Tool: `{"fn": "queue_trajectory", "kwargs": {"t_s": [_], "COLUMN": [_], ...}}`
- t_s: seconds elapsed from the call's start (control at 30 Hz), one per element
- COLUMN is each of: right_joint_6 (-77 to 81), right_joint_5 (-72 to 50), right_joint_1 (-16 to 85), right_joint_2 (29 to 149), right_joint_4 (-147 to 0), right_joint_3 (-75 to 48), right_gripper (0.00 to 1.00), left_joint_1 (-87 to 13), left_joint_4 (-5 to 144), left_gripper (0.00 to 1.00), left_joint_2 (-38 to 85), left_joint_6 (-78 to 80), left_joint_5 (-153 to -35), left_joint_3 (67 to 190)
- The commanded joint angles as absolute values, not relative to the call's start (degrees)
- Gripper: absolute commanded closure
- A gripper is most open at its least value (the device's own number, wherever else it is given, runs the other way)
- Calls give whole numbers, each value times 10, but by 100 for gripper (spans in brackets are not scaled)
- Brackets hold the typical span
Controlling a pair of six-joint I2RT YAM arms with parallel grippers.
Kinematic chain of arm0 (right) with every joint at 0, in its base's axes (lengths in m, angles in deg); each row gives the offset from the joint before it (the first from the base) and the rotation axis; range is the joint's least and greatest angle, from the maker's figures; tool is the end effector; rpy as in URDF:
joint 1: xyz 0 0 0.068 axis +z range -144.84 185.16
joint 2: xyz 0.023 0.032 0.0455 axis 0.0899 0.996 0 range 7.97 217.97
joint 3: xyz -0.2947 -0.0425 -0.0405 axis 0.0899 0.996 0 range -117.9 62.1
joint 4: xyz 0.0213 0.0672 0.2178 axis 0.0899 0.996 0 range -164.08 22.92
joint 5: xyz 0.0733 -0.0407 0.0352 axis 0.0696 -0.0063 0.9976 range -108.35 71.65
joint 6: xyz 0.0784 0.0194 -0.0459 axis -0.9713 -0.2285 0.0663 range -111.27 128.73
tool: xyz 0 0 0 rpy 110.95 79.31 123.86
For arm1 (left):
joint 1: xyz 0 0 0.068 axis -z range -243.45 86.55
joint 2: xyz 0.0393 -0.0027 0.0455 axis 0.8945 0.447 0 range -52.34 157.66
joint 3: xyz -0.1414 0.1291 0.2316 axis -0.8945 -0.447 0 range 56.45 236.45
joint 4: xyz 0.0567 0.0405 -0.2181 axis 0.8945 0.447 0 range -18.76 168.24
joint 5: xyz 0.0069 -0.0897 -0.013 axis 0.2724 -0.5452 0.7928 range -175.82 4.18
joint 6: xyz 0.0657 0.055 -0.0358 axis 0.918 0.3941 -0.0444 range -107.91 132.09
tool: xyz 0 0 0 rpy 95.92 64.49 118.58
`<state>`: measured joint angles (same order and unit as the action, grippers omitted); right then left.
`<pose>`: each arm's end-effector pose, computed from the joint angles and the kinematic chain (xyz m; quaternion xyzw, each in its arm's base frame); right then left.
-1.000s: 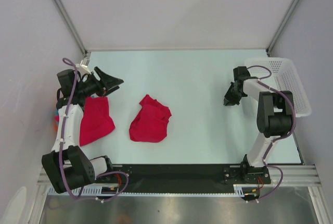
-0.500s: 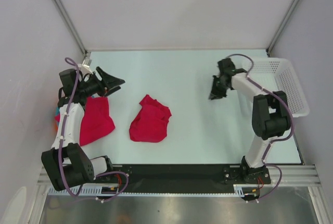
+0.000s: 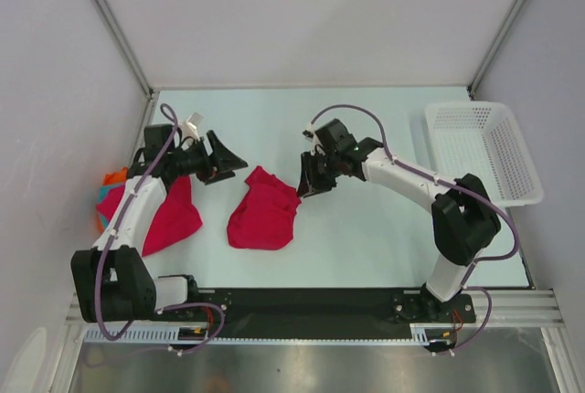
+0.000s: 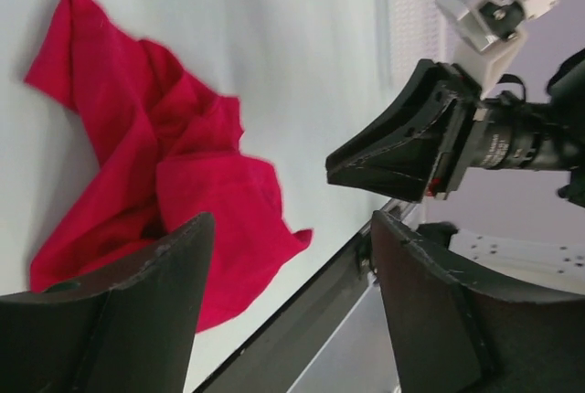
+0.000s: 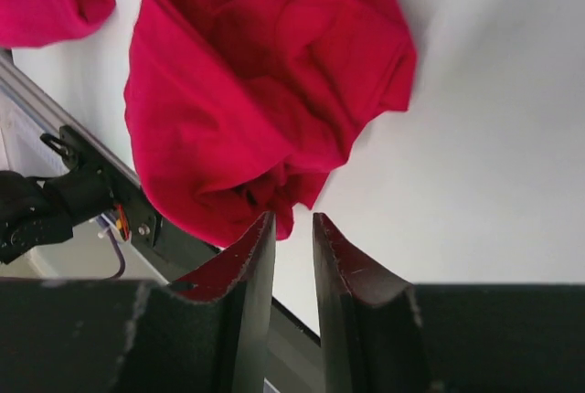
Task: Fold and stack the t-shirts
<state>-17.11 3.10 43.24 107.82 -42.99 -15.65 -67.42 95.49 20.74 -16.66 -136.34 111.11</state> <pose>0.2788 0.2574 0.2567 -0.1578 0.9207 0.3141 0.1697 0.2504 -0.0472 0.2977 -0.0689 0.8430 -0.4596 0.2707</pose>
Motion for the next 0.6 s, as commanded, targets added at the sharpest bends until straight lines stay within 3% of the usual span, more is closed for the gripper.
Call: {"fn": "queue_trajectory", "kwargs": {"t_s": [0.0, 0.13, 0.33, 0.57], "right_joint_6": [-208, -219, -233, -229], "right_joint_5": [58, 56, 46, 32], "right_joint_1": [456, 480, 531, 555], "right_joint_2": [1049, 1043, 1053, 1068], "right_joint_4": [-487, -503, -518, -510], "right_joint_3": [-100, -73, -81, -114], "right_gripper": [71, 71, 71, 71], "left_joint_1": [-650, -640, -622, -630], "left_joint_4": [991, 1003, 1000, 903], "left_gripper": [19, 1, 0, 0], "left_joint_2": [153, 116, 88, 19], "left_joint_6": [-129, -128, -139, -202], "left_joint_5": [-1283, -1180, -1118, -1223], "left_joint_3": [1059, 1011, 987, 959]}}
